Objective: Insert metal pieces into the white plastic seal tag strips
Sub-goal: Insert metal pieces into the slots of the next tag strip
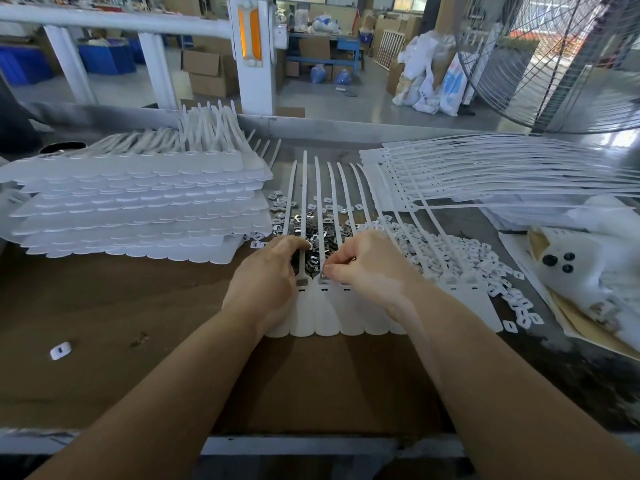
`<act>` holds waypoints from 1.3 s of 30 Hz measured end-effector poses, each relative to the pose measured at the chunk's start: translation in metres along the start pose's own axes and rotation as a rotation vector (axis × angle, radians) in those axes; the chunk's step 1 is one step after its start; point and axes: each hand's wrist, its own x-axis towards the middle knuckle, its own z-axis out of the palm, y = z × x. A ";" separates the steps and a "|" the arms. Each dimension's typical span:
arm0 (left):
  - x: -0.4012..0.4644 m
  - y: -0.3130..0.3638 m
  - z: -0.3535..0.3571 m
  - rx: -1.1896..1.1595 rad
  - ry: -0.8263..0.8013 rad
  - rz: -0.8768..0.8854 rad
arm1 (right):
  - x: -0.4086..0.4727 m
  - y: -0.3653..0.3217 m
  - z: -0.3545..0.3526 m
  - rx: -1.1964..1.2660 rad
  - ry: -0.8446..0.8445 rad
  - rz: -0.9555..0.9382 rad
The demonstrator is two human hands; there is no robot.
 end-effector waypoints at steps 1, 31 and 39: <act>0.000 0.000 0.000 0.001 0.000 -0.001 | 0.000 -0.001 0.001 -0.005 -0.002 0.009; 0.001 -0.001 0.000 0.021 0.007 0.018 | 0.031 0.011 0.005 -0.318 0.162 0.015; 0.001 -0.001 0.000 0.015 0.009 0.022 | 0.031 0.010 0.011 -0.373 0.200 -0.059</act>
